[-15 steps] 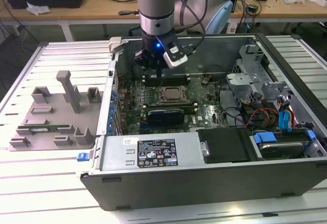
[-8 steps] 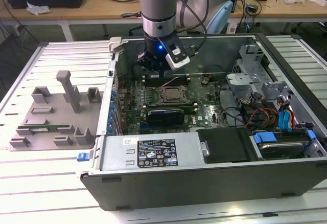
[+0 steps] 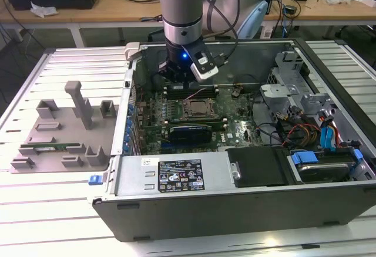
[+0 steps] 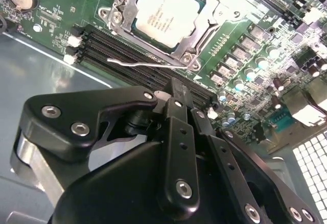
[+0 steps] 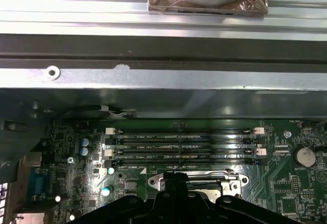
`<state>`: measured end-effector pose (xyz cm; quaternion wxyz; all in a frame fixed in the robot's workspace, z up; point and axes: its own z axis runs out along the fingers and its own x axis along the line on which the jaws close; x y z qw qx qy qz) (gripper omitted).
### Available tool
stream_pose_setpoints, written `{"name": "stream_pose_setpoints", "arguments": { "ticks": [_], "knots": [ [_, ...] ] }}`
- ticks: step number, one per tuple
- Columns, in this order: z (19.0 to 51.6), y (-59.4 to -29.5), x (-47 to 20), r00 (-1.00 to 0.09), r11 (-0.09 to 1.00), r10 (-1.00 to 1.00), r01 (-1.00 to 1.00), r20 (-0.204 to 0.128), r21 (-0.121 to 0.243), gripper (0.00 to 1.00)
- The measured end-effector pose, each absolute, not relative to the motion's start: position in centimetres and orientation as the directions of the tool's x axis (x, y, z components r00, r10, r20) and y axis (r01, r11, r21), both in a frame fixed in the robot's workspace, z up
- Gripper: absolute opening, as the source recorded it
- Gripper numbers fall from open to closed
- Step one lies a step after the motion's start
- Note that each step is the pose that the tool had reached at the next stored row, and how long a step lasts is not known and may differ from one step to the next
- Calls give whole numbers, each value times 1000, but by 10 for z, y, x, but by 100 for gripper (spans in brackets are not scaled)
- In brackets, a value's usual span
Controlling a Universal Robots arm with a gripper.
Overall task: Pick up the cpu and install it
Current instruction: 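Install the first cpu locking lever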
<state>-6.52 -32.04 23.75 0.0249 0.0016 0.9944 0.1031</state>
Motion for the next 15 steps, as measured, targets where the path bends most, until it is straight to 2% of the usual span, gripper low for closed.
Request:
{"name": "stream_pose_setpoints", "arguments": {
  "ticks": [9, 15],
  "knots": [
    [228, -320, -65, -997, 979, 8, -6, -71, 205, 11],
    [223, -319, -61, -997, 979, 8, -7, -73, 205, 11]
  ]
}}
